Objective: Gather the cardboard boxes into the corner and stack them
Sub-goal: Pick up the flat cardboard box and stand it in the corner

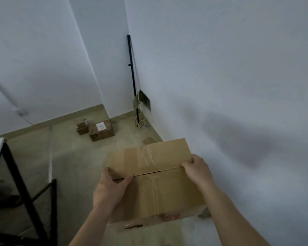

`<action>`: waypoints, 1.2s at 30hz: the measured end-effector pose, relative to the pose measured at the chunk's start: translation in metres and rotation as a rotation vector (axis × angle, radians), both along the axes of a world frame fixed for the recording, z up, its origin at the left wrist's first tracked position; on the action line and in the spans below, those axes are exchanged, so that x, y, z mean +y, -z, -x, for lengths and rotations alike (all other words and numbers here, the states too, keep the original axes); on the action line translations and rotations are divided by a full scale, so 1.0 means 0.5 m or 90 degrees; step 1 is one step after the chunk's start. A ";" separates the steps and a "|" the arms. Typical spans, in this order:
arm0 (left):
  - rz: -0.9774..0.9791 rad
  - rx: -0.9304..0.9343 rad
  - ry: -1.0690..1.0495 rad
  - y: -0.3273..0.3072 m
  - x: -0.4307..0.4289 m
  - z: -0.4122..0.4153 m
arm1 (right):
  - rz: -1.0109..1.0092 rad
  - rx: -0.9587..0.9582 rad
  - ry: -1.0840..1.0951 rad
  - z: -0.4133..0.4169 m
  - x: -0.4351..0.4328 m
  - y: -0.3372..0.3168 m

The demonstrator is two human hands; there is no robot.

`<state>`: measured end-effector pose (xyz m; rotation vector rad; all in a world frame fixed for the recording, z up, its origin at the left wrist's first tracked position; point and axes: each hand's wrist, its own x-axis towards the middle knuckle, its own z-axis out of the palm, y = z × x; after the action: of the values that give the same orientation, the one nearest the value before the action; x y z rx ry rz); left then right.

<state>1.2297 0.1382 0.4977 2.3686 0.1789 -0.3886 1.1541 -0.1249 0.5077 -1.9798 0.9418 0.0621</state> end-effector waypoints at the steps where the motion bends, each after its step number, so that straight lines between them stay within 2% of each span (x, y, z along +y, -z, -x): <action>1: 0.004 0.002 -0.019 -0.004 0.002 -0.028 | 0.001 0.000 -0.019 -0.042 -0.004 -0.005; 8: 0.010 -0.007 -0.140 -0.016 0.042 -0.231 | 0.020 -0.007 -0.129 -0.338 0.025 -0.027; 17: 0.003 -0.025 -0.228 0.001 0.206 -0.521 | -0.005 -0.024 -0.201 -0.683 0.194 -0.005; 26: 0.034 -0.017 -0.203 -0.002 0.388 -0.869 | 0.005 -0.022 -0.147 -1.012 0.374 -0.011; 36: 0.034 -0.025 -0.203 -0.022 0.479 -1.239 | -0.015 -0.039 -0.141 -1.378 0.454 0.001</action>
<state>1.8490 0.3776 0.5089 2.2436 0.5134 -0.1911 1.8431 0.1021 0.5073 -2.0449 0.6778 0.1362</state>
